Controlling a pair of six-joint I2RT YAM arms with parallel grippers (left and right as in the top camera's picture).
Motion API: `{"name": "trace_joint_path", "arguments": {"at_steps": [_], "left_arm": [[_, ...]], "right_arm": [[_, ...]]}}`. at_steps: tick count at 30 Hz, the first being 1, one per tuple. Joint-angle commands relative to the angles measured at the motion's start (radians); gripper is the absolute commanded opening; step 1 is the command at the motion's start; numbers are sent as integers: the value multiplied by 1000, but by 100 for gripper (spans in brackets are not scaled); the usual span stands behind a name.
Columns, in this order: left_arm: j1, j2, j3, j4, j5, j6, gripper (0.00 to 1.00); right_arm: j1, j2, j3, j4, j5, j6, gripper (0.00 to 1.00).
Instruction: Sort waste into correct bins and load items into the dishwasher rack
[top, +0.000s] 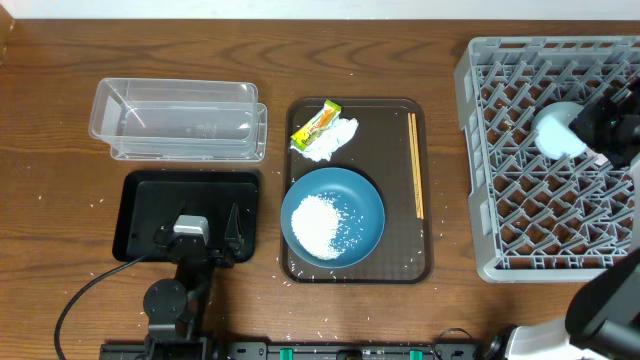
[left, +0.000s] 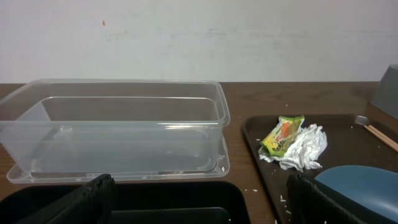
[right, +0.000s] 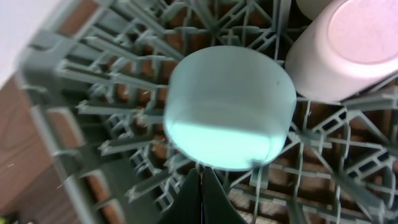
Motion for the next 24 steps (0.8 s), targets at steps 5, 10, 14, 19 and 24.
{"name": "trace_joint_path", "arguments": {"at_steps": [5, 10, 14, 19, 24], "left_arm": [[-3, -7, -15, -33, 14, 6, 91], [-3, -7, -15, -33, 14, 6, 91], [-3, -7, -15, -33, 14, 6, 91], [-3, -7, -15, -33, 14, 6, 91], [-3, -7, -15, -33, 14, 6, 91]], "right_arm": [[11, 89, -2, 46, 50, 14, 1], [12, 137, -2, 63, 44, 18, 1], [12, 141, -1, 99, 49, 17, 1], [10, 140, 10, 145, 60, 18, 1], [10, 141, 11, 165, 85, 18, 1]]}}
